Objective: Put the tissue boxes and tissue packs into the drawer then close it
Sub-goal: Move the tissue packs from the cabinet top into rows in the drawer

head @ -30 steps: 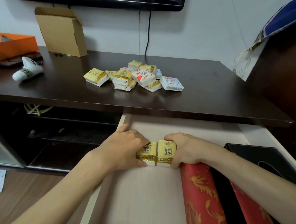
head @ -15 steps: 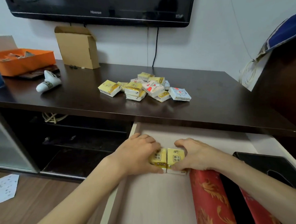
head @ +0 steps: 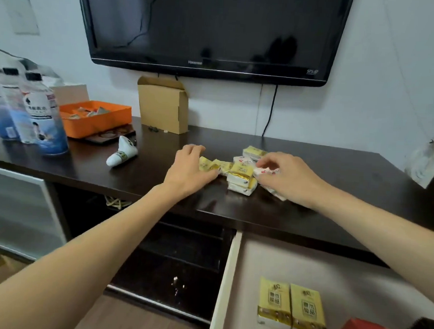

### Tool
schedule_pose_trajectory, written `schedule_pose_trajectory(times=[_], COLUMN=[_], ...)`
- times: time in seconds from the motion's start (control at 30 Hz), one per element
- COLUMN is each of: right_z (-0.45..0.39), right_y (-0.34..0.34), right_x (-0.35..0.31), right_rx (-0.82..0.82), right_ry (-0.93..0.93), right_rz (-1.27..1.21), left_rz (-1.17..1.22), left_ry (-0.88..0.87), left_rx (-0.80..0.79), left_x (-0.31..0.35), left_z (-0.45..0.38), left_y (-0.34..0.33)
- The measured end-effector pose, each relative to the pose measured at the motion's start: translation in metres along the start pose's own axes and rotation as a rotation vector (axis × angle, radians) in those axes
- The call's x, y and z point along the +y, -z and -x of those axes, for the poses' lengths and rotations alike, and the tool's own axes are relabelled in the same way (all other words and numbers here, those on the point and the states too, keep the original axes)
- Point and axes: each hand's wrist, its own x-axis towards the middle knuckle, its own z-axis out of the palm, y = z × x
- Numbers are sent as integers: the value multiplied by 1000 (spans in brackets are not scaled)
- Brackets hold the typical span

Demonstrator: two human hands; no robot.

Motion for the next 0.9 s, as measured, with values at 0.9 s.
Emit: schedule_pose_trajectory(times=[0.9], right_z=[1], right_y=[-23], right_x=[8], right_rx=[194], right_ry=[58], right_rz=[-100], left_rz=[186], left_ry=[123], left_rx=[-5], left_x=[8], left_z=[47], left_y=[20])
